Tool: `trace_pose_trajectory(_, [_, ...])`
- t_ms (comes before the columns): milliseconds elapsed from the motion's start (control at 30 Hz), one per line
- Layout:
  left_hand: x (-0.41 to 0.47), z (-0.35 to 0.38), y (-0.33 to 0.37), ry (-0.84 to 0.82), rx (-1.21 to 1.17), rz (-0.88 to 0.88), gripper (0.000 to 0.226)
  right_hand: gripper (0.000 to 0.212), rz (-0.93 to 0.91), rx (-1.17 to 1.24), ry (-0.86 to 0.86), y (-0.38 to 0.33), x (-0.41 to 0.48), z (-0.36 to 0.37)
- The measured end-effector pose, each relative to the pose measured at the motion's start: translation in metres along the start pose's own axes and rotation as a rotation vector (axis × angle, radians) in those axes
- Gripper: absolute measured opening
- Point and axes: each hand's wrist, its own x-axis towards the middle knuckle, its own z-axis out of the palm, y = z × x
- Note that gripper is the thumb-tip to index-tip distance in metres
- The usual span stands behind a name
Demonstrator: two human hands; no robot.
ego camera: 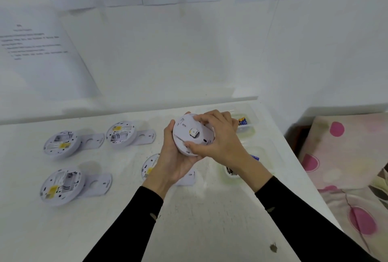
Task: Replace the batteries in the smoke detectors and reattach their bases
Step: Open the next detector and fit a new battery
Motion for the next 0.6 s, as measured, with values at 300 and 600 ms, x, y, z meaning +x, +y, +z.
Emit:
trace_pose_trajectory(300, [-0.005, -0.005, -0.001, -0.011, 0.041, -0.018, 0.053, 0.069, -0.005, -0.067, 0.015, 0.0, -0.004, 0.01])
trace_pose_trajectory(600, [-0.006, -0.003, -0.004, 0.06, 0.037, 0.067, 0.05, 0.07, 0.006, -0.08, -0.102, -0.003, -0.007, 0.009])
